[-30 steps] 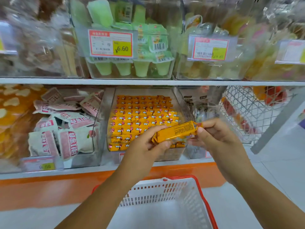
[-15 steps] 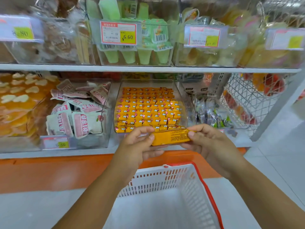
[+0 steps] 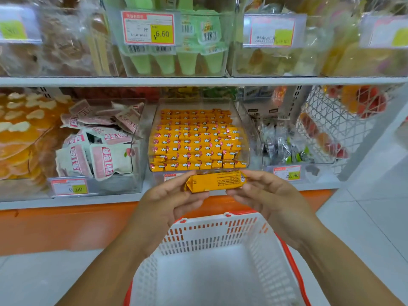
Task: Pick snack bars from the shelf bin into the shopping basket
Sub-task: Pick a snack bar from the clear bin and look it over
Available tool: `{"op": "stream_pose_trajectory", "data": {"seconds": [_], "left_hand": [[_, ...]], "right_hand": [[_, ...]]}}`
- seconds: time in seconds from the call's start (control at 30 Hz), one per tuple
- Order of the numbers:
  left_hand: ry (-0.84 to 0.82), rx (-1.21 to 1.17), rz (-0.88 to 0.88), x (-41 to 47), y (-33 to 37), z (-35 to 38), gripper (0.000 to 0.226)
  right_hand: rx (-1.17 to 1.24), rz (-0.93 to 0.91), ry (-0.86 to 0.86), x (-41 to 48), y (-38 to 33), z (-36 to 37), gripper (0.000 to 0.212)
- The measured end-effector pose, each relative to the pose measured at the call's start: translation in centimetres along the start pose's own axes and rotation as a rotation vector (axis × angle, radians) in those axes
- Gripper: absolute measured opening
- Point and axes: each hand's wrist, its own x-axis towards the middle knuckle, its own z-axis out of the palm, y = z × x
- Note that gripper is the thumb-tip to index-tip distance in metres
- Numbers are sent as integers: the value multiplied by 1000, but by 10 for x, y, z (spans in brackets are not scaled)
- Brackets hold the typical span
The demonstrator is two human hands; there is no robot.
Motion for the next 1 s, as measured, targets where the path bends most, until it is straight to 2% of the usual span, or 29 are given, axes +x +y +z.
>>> {"op": "stream_pose_trajectory", "data": {"seconds": [0.13,0.17,0.27,0.33,0.5,0.63,0.73,0.9,1.0], "left_hand": [[61,78,-9,7,-2,0,25],[74,97,-8,9,-2,1,24],[109,102,22,16,-2,8,26],[142,83,52,21,-2,15,26],[212,181,185,30,-2,24,25],[237,259,221,33,-4,24,26],[252,240,213,35,-6,18,29],[211,237,215,34,-4,16,27],[191,215,182,34,-3,14,21]], "right_hand": [[-72,-27,41,2,2,-6,25],[-91,-41,47,4,3,-9,27],[-134,-76,69,12,12,-18,51],[-78,-81,64,17,16,-24,53],[20,-132,119,21,8,-25,33],[-103,-179,173,26,7,-20,10],[-186,-154,192,30,13,-18,14],[-177,-131,199,31,13,-14,25],[-159,-137,222,27,13,-14,20]]}}
